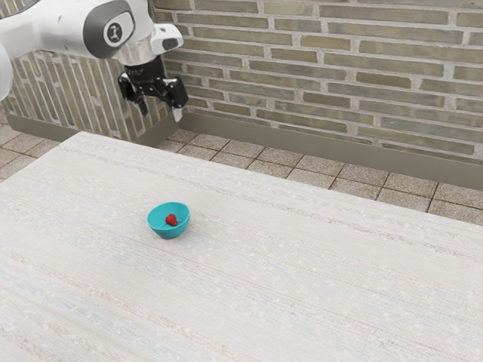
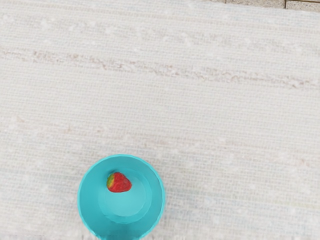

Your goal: Take strawberry from the bowl

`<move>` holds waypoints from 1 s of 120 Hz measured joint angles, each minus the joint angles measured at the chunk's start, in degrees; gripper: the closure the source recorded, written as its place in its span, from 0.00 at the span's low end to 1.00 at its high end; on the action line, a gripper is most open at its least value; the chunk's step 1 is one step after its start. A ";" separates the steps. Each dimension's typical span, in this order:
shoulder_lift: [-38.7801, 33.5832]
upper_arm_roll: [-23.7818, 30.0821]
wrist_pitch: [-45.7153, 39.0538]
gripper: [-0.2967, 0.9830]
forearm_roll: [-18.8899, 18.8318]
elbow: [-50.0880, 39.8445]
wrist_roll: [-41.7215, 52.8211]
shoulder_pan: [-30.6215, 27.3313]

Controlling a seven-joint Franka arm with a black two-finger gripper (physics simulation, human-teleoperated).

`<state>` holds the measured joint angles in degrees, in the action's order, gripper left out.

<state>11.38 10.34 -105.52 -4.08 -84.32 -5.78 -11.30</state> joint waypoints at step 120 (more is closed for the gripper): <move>10.58 -0.26 -8.00 0.51 -2.07 -13.69 -6.47 -2.12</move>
<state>21.97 10.08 -113.52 -6.15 -98.01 -12.24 -13.42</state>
